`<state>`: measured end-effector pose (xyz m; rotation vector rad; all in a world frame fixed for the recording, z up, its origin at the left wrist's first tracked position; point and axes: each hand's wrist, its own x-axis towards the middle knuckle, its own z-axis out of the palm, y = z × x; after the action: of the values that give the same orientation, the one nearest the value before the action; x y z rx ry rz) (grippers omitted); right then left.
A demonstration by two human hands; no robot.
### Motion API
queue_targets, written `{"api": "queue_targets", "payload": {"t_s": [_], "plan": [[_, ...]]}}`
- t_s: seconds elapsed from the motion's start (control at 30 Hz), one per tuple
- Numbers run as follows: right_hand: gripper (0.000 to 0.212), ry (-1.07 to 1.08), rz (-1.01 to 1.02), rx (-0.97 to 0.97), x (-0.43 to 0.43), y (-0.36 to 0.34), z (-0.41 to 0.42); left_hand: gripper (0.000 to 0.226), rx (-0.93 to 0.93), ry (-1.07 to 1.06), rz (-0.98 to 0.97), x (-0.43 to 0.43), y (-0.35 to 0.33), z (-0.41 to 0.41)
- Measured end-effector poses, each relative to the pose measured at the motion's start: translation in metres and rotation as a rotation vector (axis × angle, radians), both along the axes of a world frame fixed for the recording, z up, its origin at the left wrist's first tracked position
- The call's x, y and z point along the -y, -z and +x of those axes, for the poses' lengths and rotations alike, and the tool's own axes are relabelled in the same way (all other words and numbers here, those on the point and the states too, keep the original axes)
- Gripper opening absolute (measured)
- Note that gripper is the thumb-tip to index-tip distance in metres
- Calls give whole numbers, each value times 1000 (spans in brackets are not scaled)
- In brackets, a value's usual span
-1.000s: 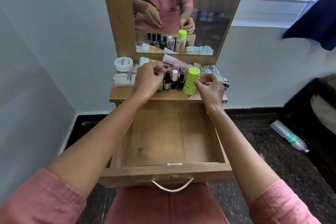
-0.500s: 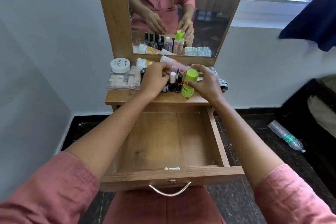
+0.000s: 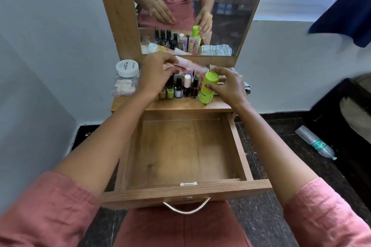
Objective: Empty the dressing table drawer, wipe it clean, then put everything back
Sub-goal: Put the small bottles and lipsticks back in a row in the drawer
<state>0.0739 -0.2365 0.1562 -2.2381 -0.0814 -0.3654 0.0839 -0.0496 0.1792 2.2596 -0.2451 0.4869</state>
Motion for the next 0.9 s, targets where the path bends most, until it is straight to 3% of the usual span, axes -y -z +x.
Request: {"api": "queue_targets", "payload": {"t_s": [0.27, 0.47, 0.7, 0.9], "plan": [[45, 12, 25, -19, 9, -3, -5, 30, -158, -99, -70, -36, 20, -3], [45, 40, 49, -32, 22, -6, -16, 27, -78, -71, -82, -23, 17, -10], [45, 30, 62, -33, 28, -10, -27, 23, 99, 16, 151, 18, 9, 0], [46, 6, 59, -64, 36, -5, -36, 29, 30, 75, 520, 47, 15, 10]]}}
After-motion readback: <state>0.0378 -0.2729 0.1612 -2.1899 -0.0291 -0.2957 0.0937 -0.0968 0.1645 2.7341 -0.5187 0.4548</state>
